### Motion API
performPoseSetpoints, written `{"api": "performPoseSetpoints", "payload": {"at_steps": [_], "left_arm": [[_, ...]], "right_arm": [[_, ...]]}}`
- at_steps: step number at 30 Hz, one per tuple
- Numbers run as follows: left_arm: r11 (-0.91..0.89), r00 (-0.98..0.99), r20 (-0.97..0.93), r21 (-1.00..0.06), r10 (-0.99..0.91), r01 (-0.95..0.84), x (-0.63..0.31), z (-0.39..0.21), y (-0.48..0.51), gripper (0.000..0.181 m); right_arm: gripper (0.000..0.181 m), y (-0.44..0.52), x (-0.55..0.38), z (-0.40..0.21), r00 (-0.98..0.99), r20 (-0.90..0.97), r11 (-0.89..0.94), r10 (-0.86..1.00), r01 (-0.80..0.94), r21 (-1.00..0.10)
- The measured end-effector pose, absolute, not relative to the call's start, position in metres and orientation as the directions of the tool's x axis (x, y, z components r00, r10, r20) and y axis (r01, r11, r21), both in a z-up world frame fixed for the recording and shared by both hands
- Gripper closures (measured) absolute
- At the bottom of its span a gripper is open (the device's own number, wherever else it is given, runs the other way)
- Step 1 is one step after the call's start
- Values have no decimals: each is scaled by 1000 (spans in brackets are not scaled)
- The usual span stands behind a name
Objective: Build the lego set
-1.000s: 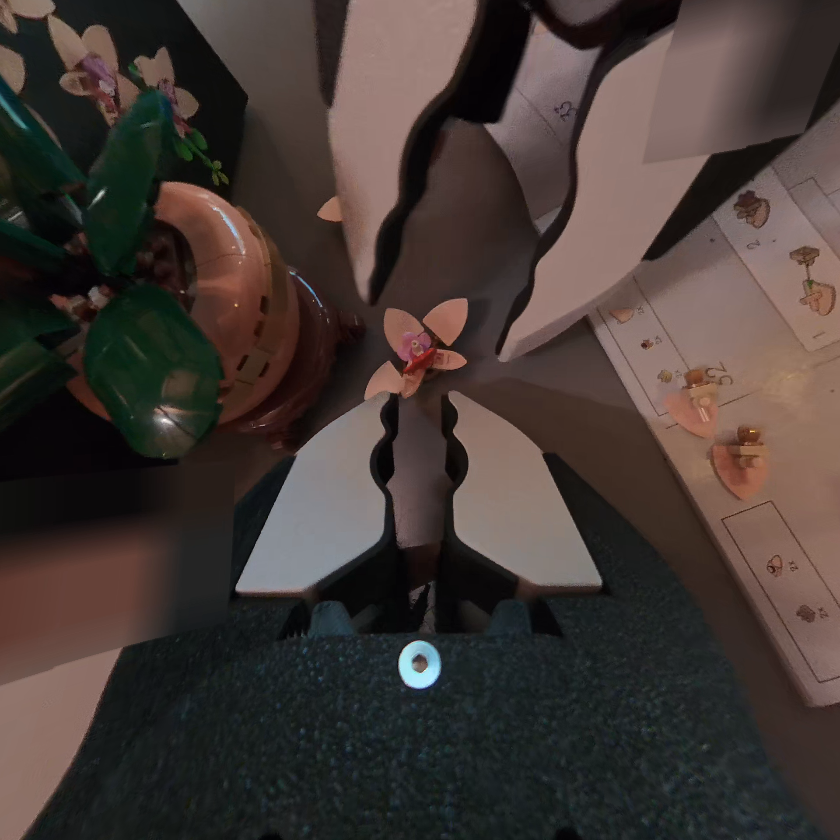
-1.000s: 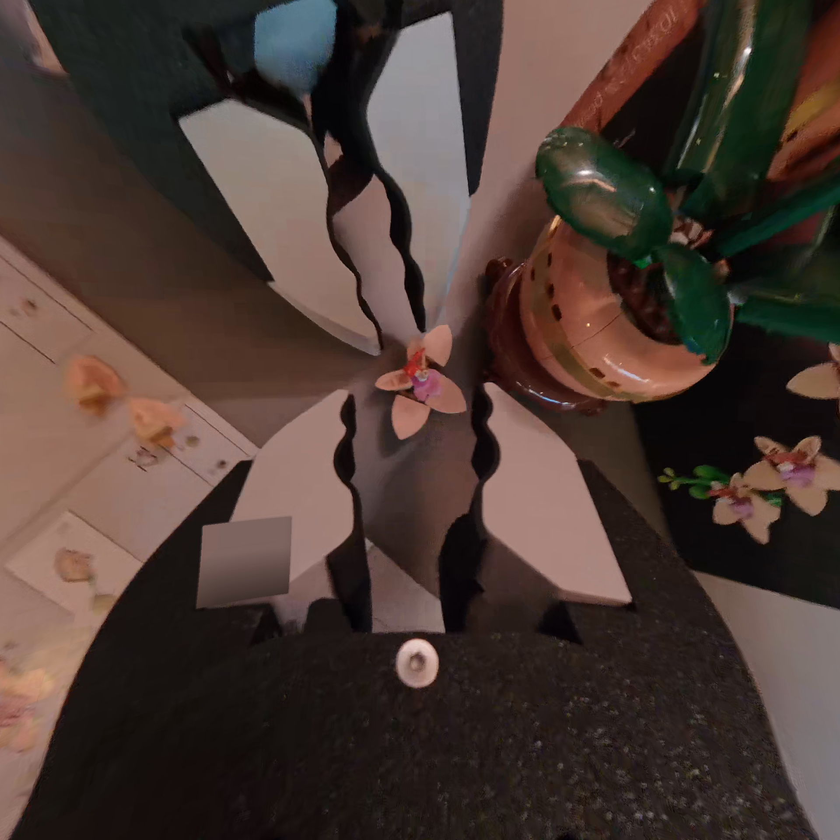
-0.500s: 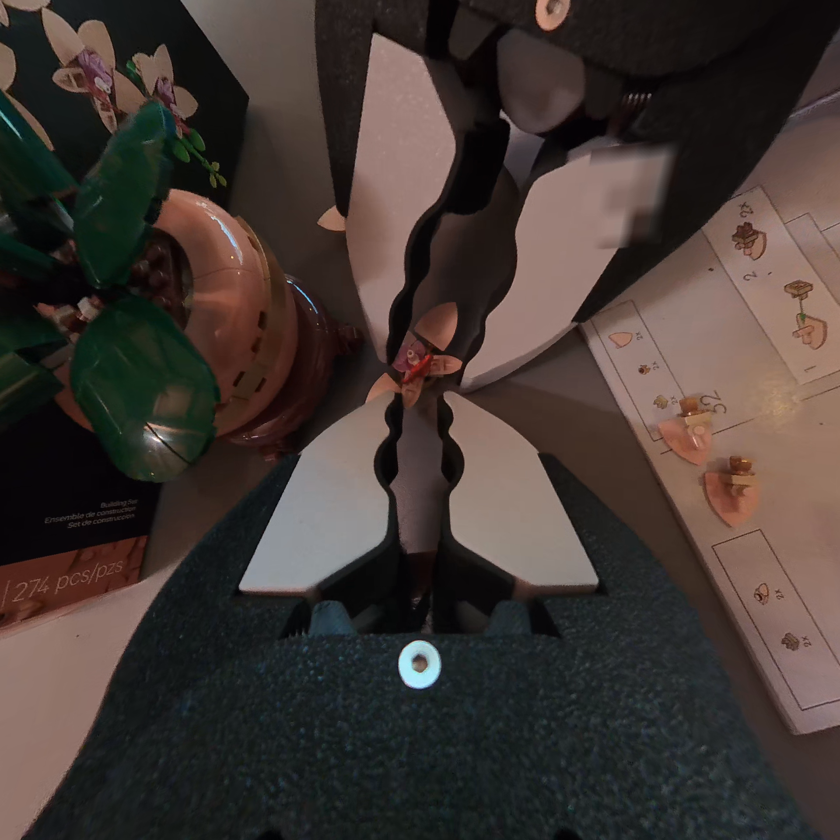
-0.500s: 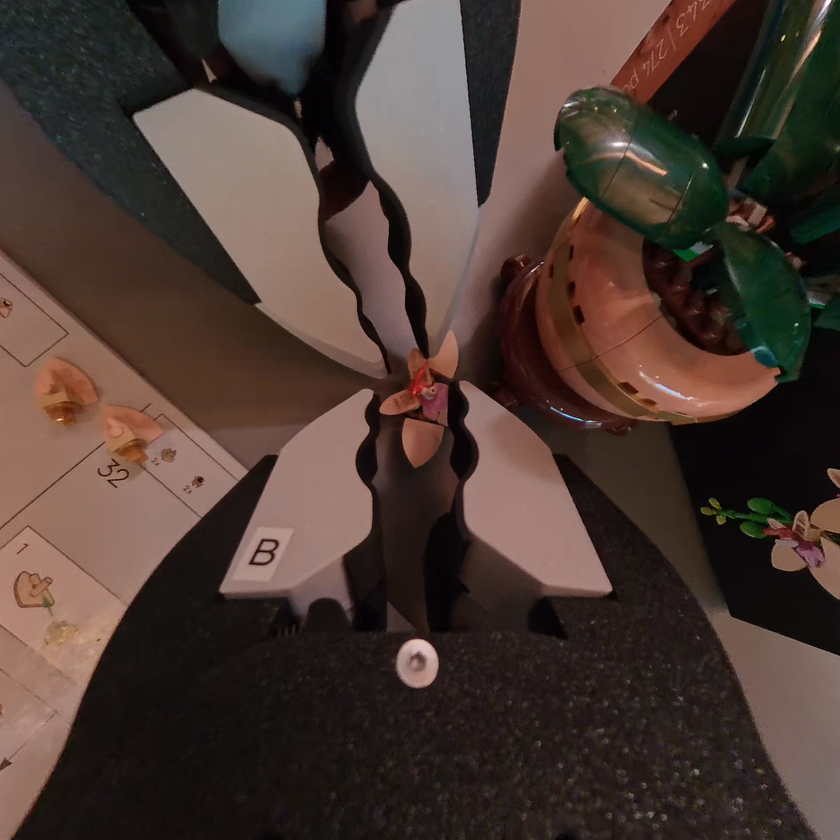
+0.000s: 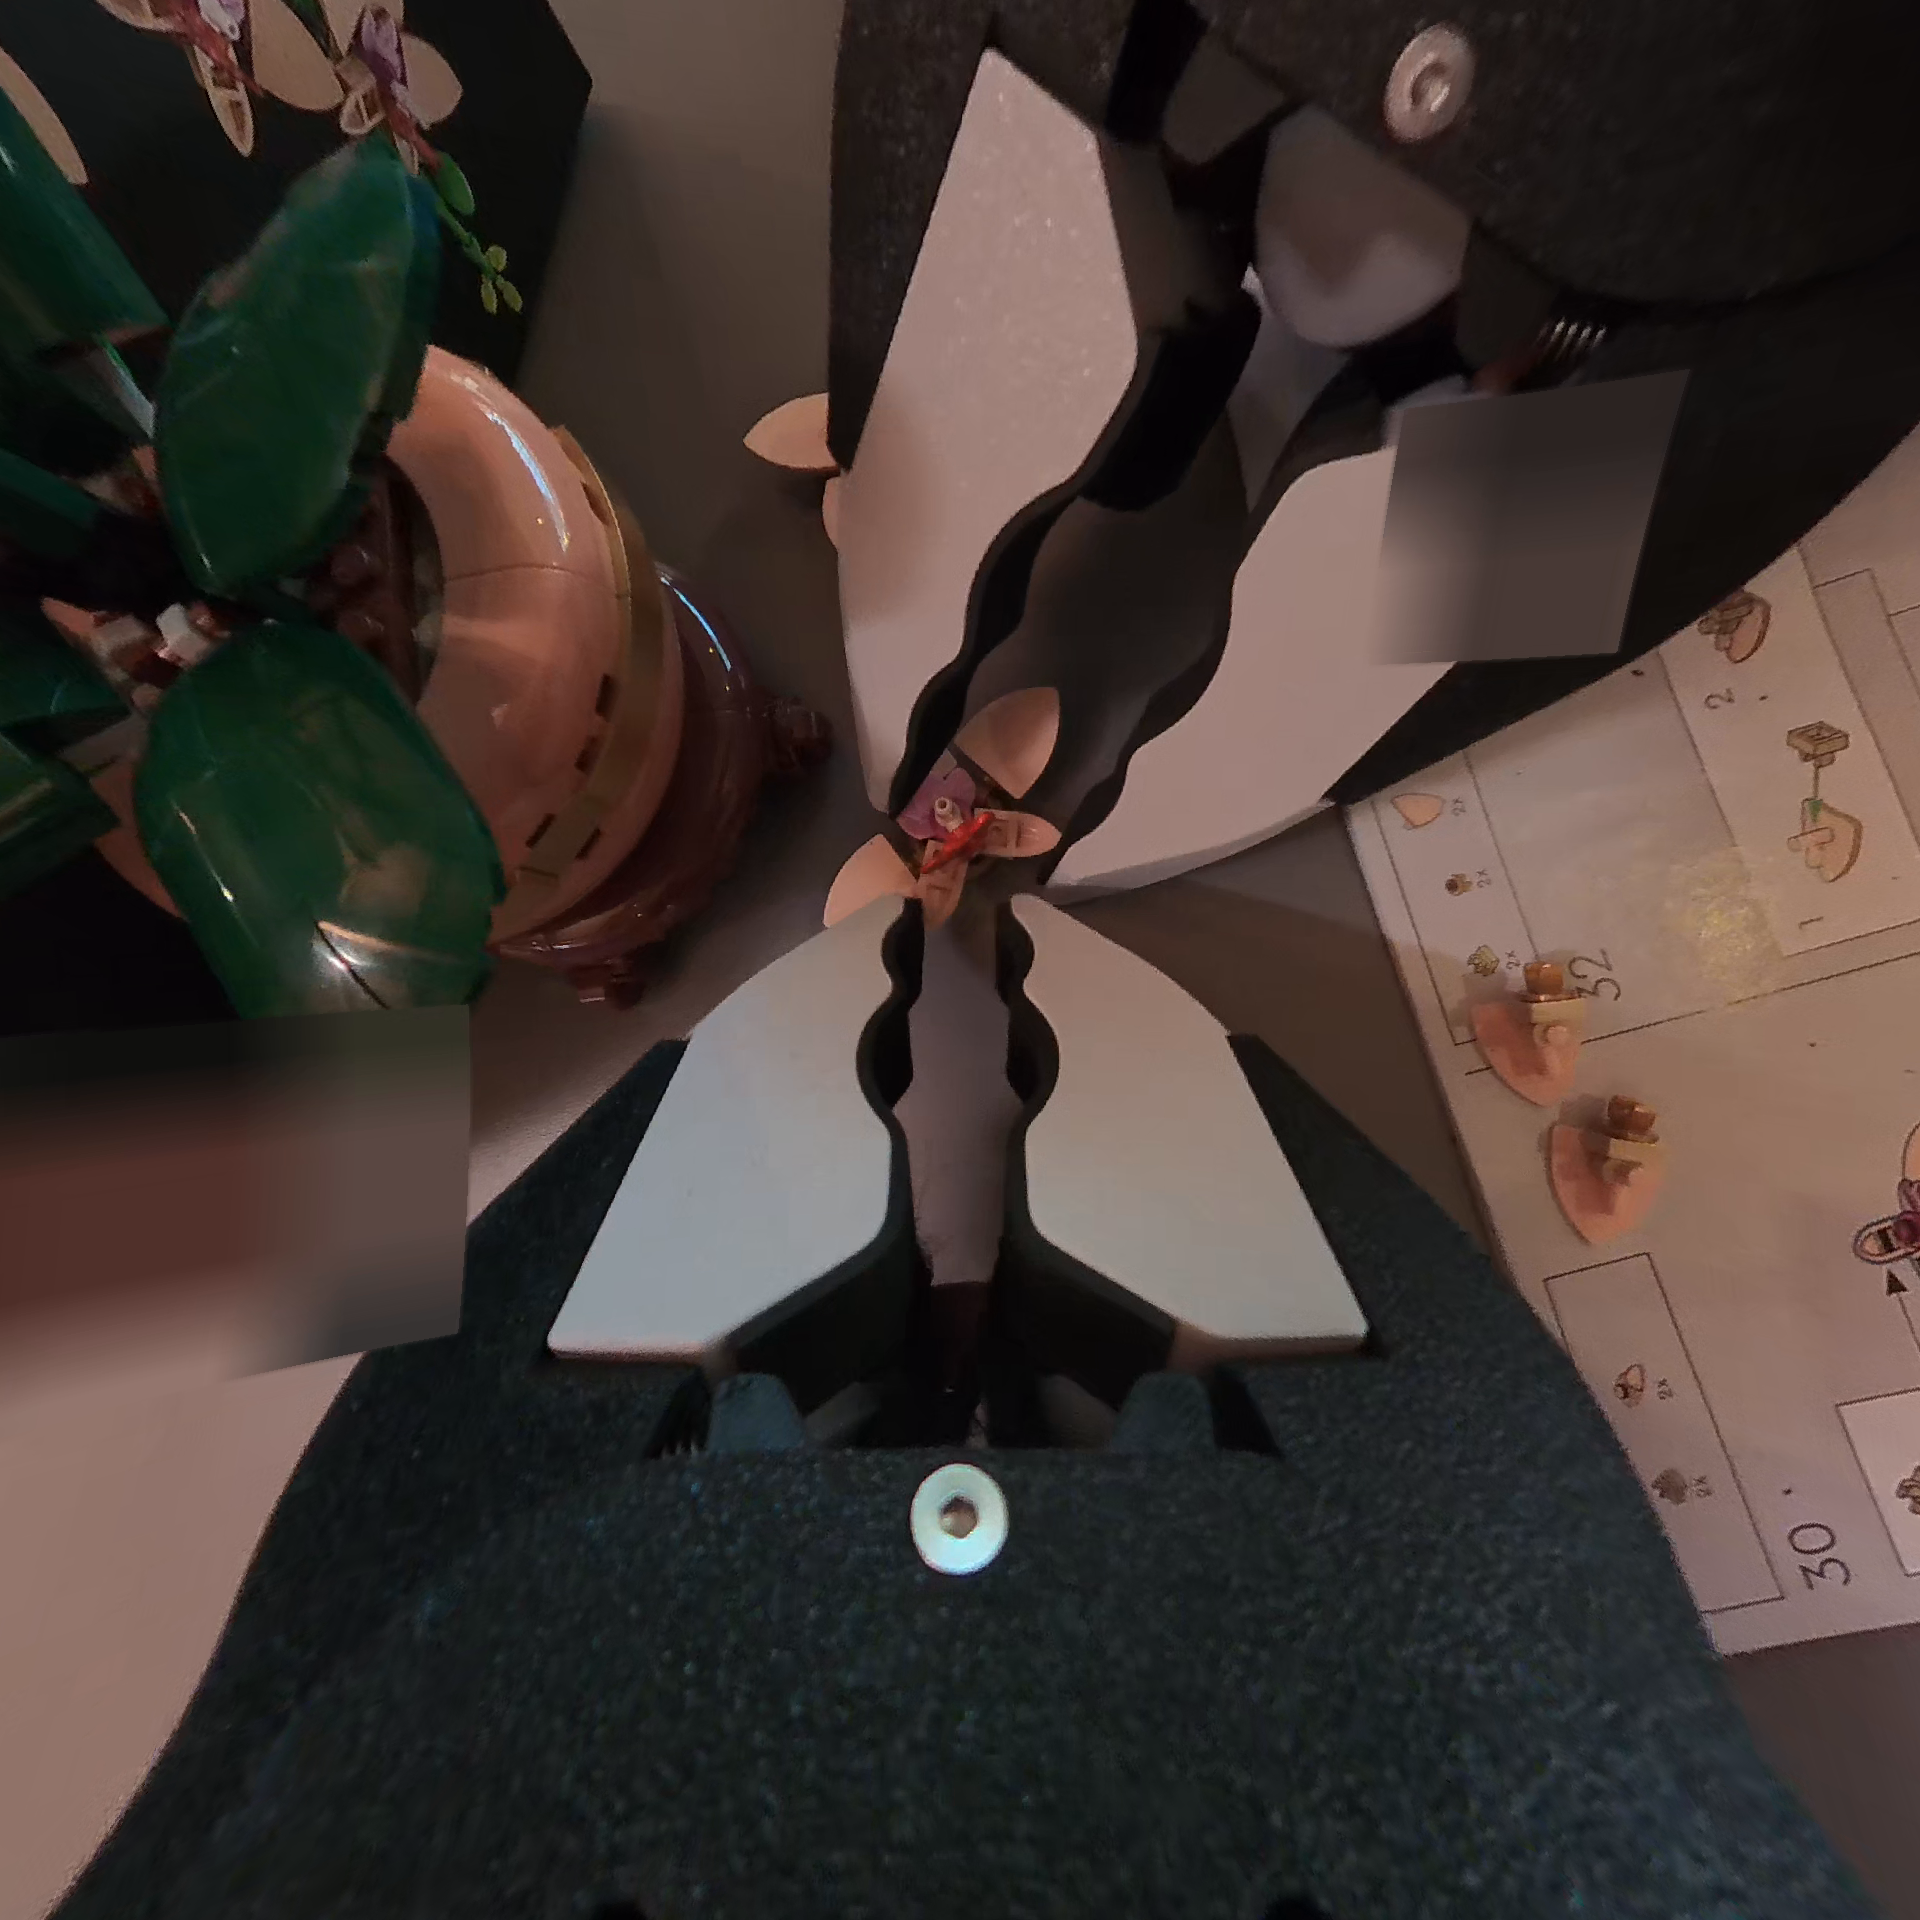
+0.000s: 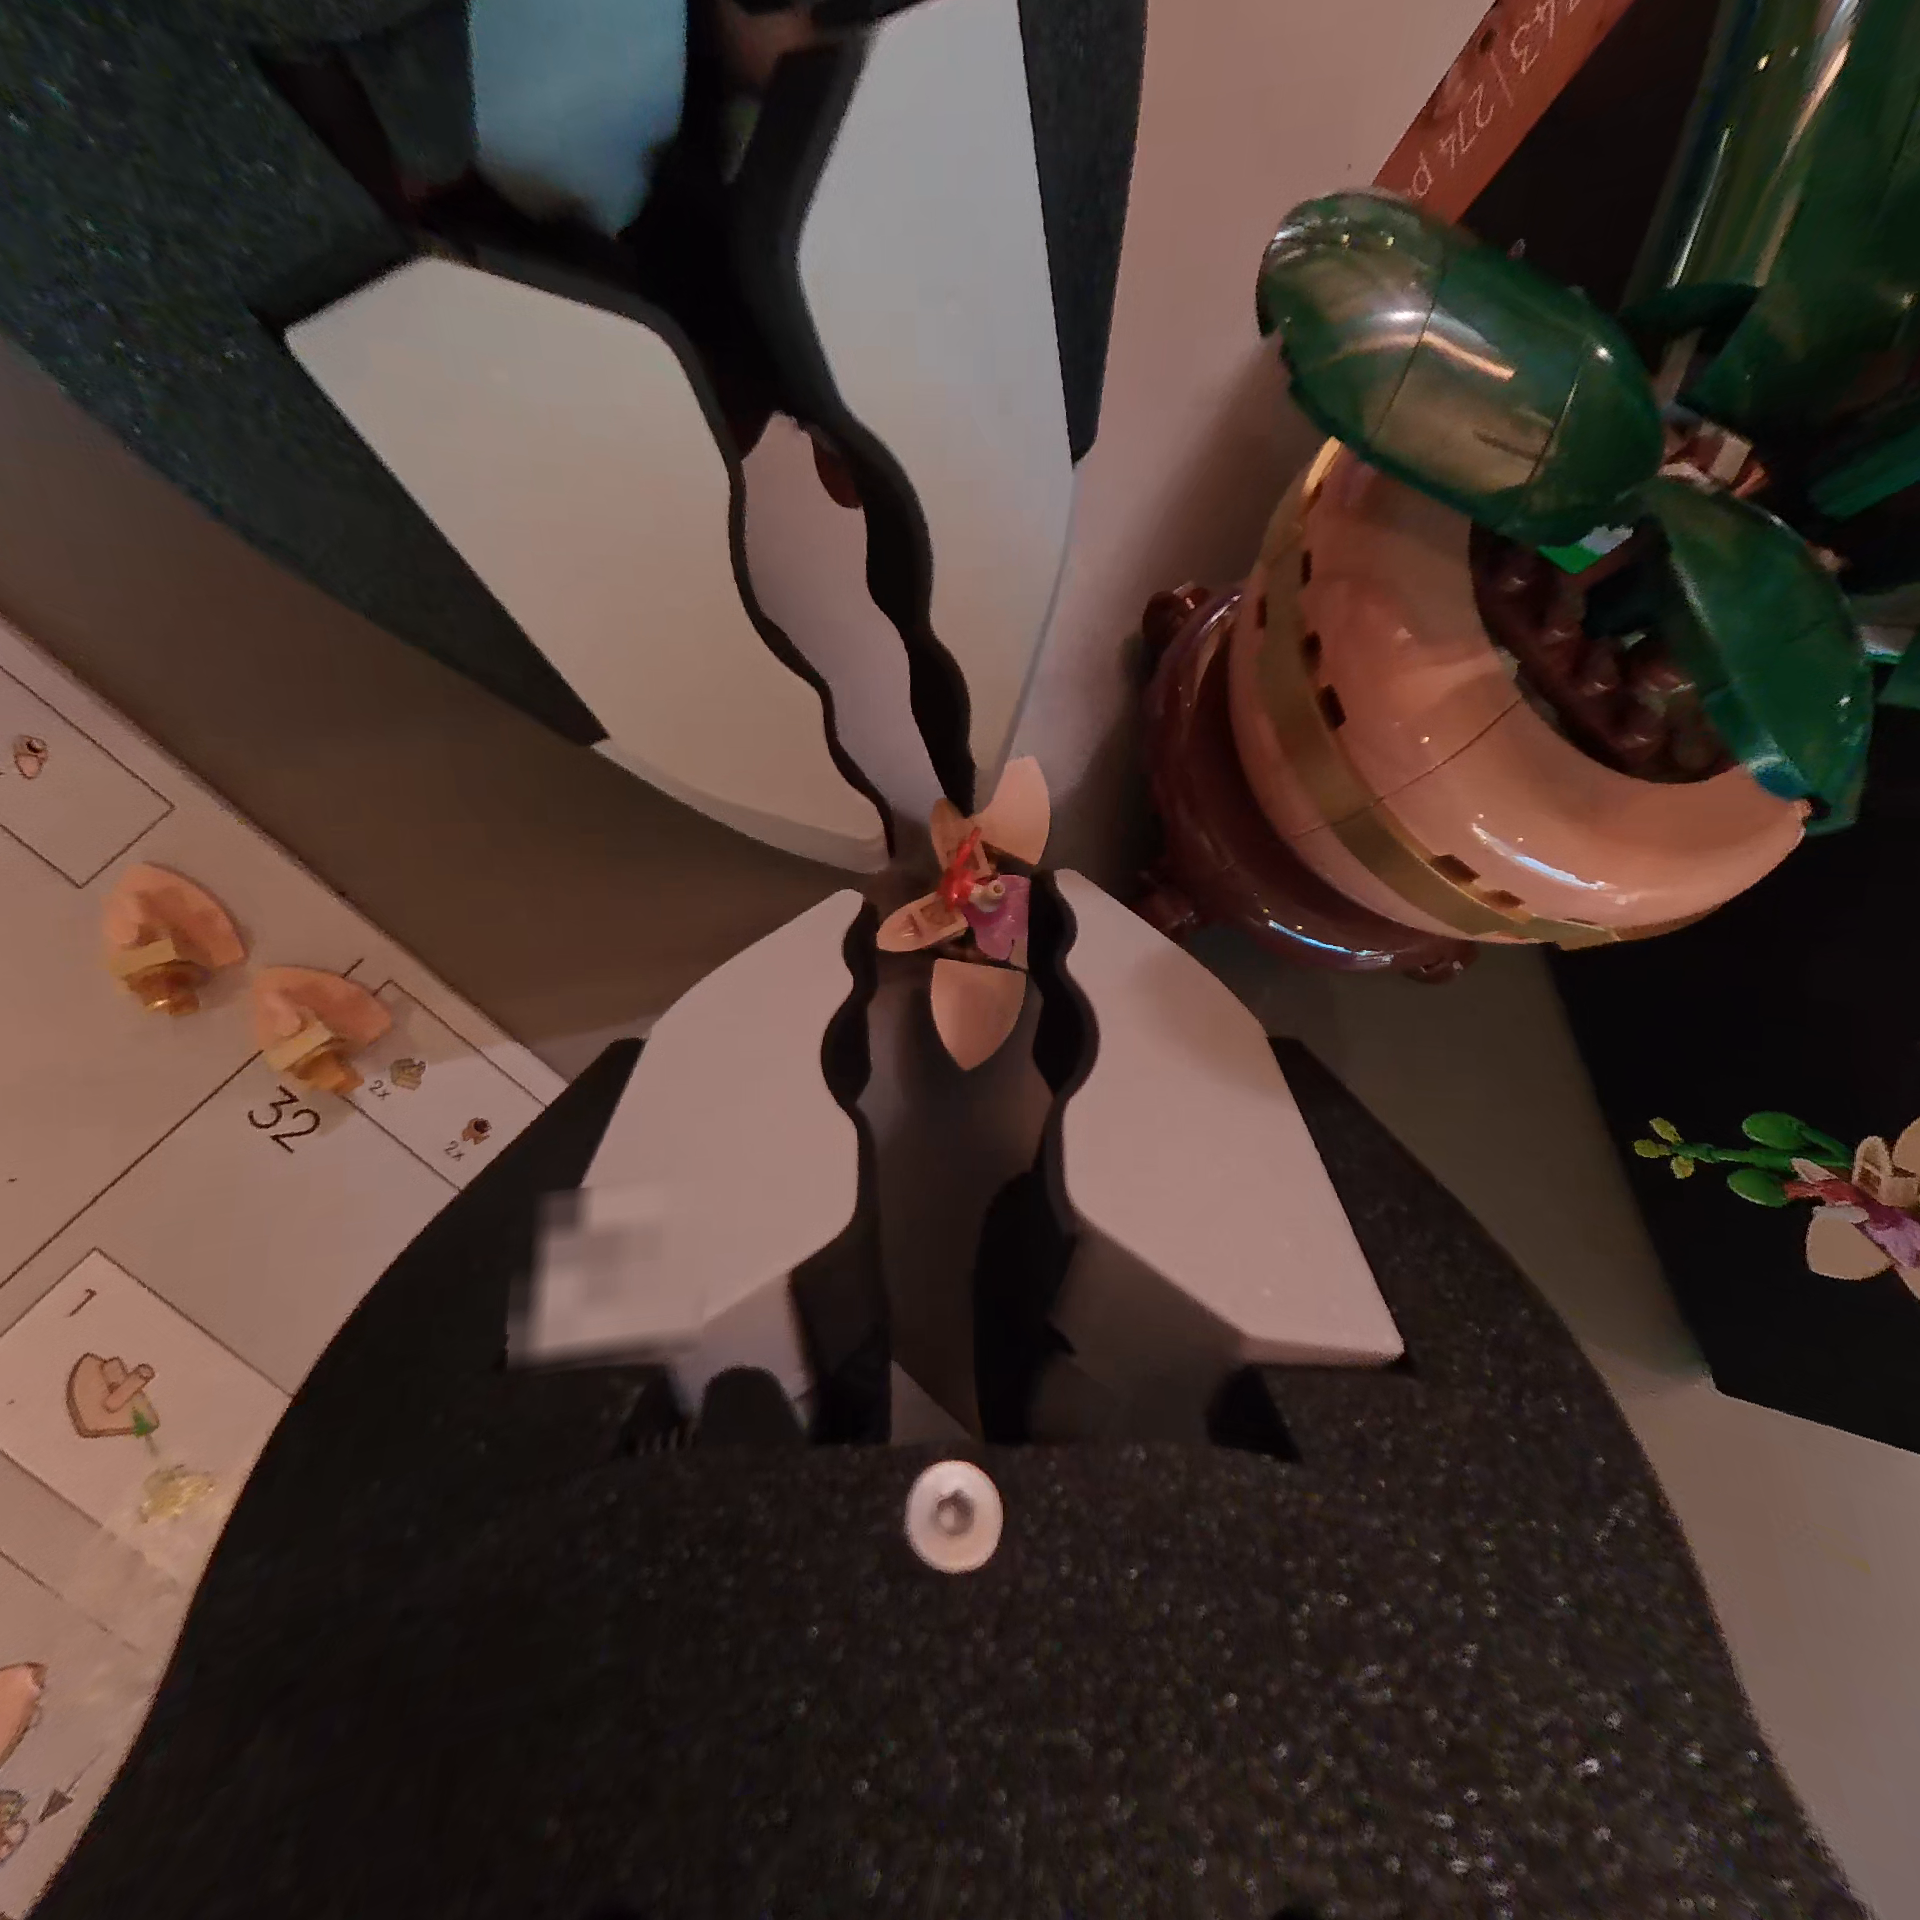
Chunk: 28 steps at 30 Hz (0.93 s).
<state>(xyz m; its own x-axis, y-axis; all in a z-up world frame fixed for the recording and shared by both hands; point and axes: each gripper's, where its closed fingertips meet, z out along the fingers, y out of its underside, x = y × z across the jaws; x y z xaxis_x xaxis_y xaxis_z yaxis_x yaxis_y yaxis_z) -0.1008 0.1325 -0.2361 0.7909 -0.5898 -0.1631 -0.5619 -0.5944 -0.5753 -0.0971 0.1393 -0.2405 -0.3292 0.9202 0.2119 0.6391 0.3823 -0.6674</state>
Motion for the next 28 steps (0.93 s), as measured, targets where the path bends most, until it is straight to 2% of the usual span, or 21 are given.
{"api": "performPoseSetpoints", "payload": {"at_steps": [8, 10, 14, 17, 18, 19, 23, 25, 26, 28], "left_arm": [[-597, 791, -120, -591, -600, -543, -101, -236, 130, 162], [-598, 795, -139, -586, -591, -547, -112, -227, 125, 159], [-566, 826, -187, -647, -532, -511, -146, -184, 97, 158], [-553, 845, -136, -701, -516, -450, -159, -168, 51, 157], [-555, 852, -125, -710, -508, -434, -162, -170, 36, 154], [-555, 855, -127, -712, -502, -431, -164, -175, 21, 143], [-542, 844, -197, -689, -499, -481, -165, -211, -14, 128], [-588, 854, -224, -642, -470, -492, -174, -228, -22, 121], [-623, 873, -212, -628, -439, -466, -179, -234, -25, 117], [-646, 918, -95, -683, -385, -341, -174, -234, -29, 113]], "right_arm": [[153, 141, -97, -240, -332, 222, 391, 917, 636, -666], [146, 141, -96, -236, -341, 211, 390, 916, 634, -668], [142, 146, -90, -198, -306, 232, 371, 923, 552, -747], [136, 140, -76, -165, -283, 252, 363, 925, 468, -806], [133, 134, -70, -155, -282, 252, 356, 926, 430, -829], [132, 125, -63, -145, -289, 243, 345, 926, 383, -857], [124, 75, -29, -110, -383, 110, 175, 917, 140, -975], [113, 53, -10, -98, -458, 0, 32, 889, 63, -998], [106, 44, 0, -91, -490, -51, -43, 870, 27, -999], [93, 36, 17, -77, -531, -123, -188, 838, -69, -980]]}}
